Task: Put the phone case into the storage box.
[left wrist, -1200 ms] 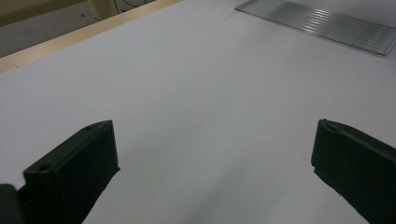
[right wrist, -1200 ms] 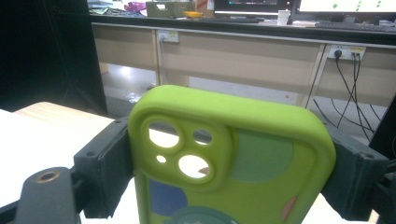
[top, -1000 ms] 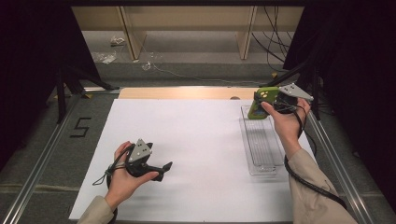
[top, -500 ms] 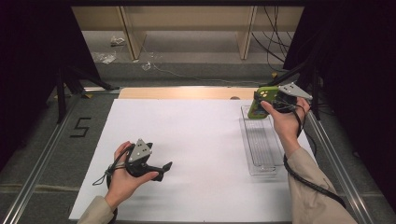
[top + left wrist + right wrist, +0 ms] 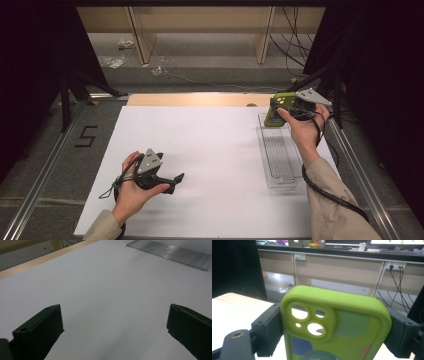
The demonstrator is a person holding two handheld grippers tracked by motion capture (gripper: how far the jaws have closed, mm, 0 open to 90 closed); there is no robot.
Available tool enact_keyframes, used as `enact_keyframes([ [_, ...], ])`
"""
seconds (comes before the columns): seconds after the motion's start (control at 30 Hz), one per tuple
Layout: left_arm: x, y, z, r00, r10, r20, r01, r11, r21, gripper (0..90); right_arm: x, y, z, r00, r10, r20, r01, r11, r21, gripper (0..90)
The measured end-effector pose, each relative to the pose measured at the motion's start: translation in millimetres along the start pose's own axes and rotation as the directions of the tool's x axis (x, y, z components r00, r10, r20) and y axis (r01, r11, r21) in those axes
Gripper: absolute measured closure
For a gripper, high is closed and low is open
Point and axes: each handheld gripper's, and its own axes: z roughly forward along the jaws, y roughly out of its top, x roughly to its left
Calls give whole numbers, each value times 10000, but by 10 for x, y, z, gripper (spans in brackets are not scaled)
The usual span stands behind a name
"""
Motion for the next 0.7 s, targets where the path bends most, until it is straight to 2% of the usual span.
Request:
enact_keyframes([
  [0.7, 0, -2, 3, 10000, -22, 31, 22, 10000, 14, 0, 0, -5, 61, 10000, -11, 14, 10, 10000, 54, 164],
])
